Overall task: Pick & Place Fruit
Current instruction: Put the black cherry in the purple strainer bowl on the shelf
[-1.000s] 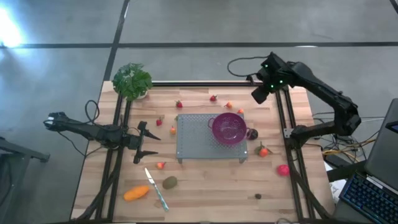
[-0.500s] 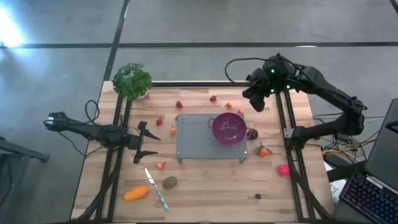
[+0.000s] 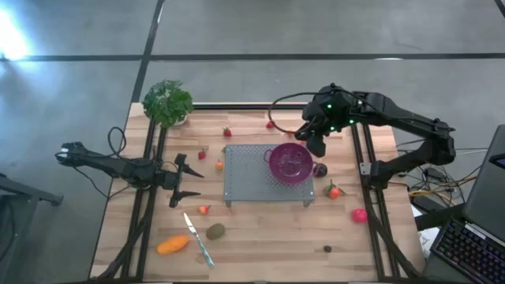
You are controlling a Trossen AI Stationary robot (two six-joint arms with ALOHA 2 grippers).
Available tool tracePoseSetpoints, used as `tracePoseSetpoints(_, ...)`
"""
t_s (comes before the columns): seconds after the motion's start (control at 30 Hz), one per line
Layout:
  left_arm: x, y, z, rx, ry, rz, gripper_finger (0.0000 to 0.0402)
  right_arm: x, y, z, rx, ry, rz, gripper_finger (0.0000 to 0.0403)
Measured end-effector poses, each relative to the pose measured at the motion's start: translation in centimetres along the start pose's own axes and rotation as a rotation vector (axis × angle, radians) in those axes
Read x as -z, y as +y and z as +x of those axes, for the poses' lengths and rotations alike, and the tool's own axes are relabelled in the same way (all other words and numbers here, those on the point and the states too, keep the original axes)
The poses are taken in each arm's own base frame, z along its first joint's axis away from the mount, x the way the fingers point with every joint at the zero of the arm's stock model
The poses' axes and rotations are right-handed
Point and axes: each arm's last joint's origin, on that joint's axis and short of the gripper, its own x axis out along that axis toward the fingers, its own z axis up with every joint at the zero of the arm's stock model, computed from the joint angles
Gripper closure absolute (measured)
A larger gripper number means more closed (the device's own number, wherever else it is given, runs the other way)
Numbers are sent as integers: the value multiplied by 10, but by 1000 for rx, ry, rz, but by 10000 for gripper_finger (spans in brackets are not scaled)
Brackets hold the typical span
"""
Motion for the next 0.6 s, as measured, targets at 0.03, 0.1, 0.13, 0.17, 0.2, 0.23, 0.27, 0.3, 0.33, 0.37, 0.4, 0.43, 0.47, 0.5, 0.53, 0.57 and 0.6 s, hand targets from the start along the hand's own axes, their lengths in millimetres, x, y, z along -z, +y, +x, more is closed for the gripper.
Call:
tracePoseSetpoints(0.03,0,0,0,0,0,0,110,0,0,3,1,9,-1,282)
tracePoseSetpoints(0.1,0,0,0,0,0,0,110,-1,1,9,0,25,-3,289)
tracePoseSetpoints(0.13,0,0,0,0,0,0,110,-2,1,11,-1,33,-6,292)
tracePoseSetpoints(0.17,0,0,0,0,0,0,110,-2,1,14,-1,41,-8,295)
tracePoseSetpoints(0.2,0,0,0,0,0,0,110,-2,1,17,-2,49,-8,298)
tracePoseSetpoints(0.23,0,0,0,0,0,0,110,-3,0,20,-1,57,-7,299)
tracePoseSetpoints(0.27,0,0,0,0,0,0,110,-3,0,23,-1,65,-7,300)
tracePoseSetpoints(0.3,0,0,0,0,0,0,110,-3,0,25,0,72,-5,299)
tracePoseSetpoints(0.33,0,0,0,0,0,0,110,-4,0,27,1,79,-4,297)
tracePoseSetpoints(0.37,0,0,0,0,0,0,110,-4,-1,29,2,84,-3,293)
tracePoseSetpoints(0.4,0,0,0,0,0,0,110,-4,-1,32,2,90,-2,289)
tracePoseSetpoints(0.43,0,0,0,0,0,0,110,-4,-1,34,2,96,-2,285)
tracePoseSetpoints(0.47,0,0,0,0,0,0,110,-4,-1,37,2,105,-2,282)
tracePoseSetpoints(0.5,0,0,0,0,0,0,110,-4,-1,39,1,112,-3,280)
tracePoseSetpoints(0.53,0,0,0,0,0,0,110,-5,0,42,-1,119,-5,279)
tracePoseSetpoints(0.57,0,0,0,0,0,0,110,-4,1,44,-3,128,-7,279)
tracePoseSetpoints(0.6,0,0,0,0,0,0,110,-4,2,46,-5,135,-10,281)
